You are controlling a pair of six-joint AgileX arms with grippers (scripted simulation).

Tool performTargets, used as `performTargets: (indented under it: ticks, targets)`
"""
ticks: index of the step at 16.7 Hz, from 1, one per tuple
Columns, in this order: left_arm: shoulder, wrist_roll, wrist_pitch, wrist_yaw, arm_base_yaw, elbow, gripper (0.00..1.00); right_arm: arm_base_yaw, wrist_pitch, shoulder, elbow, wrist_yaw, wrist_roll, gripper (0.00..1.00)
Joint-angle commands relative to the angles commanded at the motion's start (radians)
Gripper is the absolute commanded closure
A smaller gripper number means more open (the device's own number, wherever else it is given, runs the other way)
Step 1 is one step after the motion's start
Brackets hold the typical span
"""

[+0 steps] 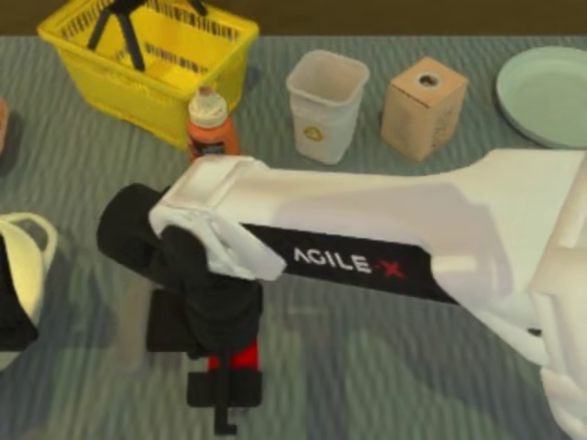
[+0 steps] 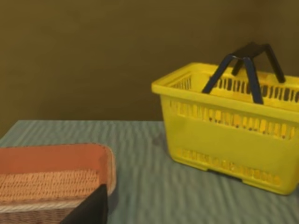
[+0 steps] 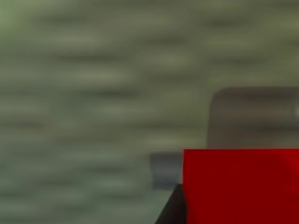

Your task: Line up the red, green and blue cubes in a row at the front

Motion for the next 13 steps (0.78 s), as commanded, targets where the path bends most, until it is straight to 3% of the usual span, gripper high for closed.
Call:
performTargets:
  ticks: [4, 13]
  targets:
    - [0.0, 0.0, 0.0, 0.0, 0.0, 0.0, 0.0, 0.001, 0.008, 0.002, -0.008, 0.0, 0.0, 1.0]
    - [0.0, 0.0, 0.0, 0.0, 0.0, 0.0, 0.0, 0.001, 0.008, 0.002, -0.008, 0.0, 0.0, 0.32]
